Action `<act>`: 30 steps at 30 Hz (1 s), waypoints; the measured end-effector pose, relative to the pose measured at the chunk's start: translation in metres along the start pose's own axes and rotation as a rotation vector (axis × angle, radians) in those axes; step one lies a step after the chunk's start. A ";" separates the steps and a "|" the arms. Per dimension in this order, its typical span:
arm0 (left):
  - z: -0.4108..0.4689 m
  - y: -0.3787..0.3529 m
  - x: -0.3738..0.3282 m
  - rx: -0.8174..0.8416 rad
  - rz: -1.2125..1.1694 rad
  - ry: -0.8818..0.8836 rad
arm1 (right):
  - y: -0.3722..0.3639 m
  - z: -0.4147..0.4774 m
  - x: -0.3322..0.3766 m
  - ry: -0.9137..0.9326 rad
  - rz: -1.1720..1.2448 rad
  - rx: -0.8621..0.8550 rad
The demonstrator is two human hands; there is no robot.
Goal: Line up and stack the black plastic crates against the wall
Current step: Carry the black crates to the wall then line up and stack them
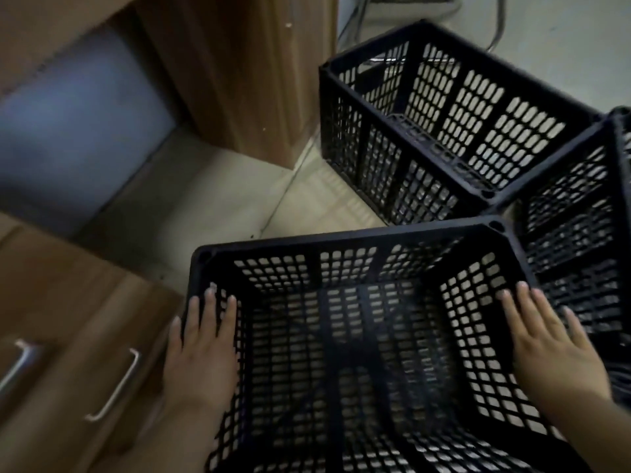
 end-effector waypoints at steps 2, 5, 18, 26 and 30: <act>0.001 -0.007 0.003 -0.017 0.019 -0.036 | 0.000 0.003 -0.001 -0.001 -0.001 -0.069; 0.004 -0.008 0.005 -0.080 0.014 -0.099 | 0.001 0.006 -0.002 0.006 -0.009 -0.148; -0.043 0.006 0.017 -0.109 0.018 -0.249 | 0.042 -0.015 -0.005 0.057 -0.081 -0.336; -0.167 0.084 0.054 -0.186 -0.012 -0.211 | 0.135 -0.050 0.000 0.200 -0.025 -0.324; -0.228 0.082 0.094 -0.099 -0.068 -0.138 | 0.183 -0.068 0.022 0.335 0.029 -0.324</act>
Point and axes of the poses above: each hand's wrist, its own z-axis towards the middle knuckle, its own y-axis out of the back of the hand, x = y × z, the point moved 10 cm from there along z, towards the middle knuckle, and after that the axes turned 10 degrees about -z, right-handed, at the moved point
